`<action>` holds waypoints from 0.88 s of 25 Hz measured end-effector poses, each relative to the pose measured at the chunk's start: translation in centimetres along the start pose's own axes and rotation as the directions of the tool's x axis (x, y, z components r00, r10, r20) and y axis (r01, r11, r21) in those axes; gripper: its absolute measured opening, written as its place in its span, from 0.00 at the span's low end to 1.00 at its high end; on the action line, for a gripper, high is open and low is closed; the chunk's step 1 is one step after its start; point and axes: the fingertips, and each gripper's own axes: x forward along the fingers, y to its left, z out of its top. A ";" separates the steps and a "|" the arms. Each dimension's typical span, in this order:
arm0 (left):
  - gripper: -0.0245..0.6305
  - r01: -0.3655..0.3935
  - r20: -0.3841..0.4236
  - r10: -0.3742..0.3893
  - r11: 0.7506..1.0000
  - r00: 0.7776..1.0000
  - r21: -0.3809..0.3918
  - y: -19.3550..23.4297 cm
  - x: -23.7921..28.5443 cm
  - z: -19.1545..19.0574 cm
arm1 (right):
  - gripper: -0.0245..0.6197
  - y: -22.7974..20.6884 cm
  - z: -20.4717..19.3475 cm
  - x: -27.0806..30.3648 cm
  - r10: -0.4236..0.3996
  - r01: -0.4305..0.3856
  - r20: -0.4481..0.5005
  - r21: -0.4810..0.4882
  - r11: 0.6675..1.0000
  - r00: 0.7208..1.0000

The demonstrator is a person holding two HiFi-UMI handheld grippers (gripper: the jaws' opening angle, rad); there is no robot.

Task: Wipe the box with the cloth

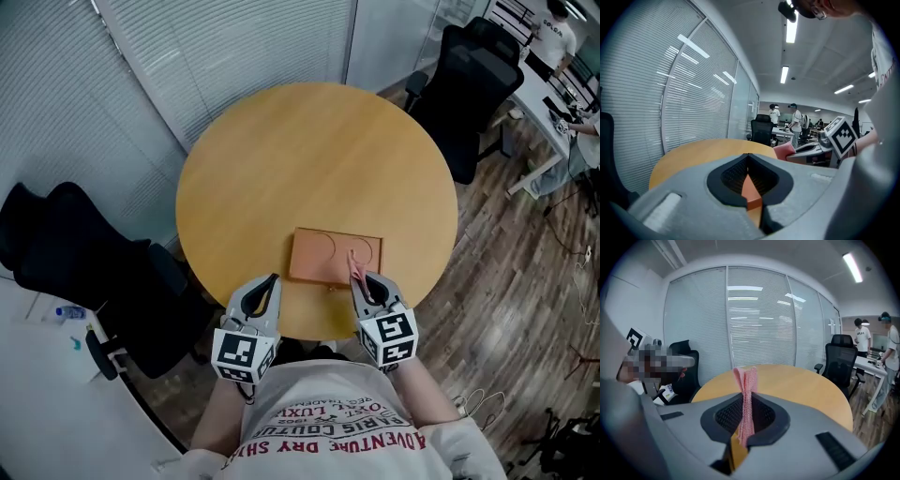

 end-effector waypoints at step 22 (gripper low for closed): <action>0.05 0.020 -0.104 -0.027 0.997 0.994 -0.072 9.8 4.8 -4.3 | 0.09 0.2 -4.0 18.1 -0.145 -0.125 -0.409 -0.564 0.816 0.901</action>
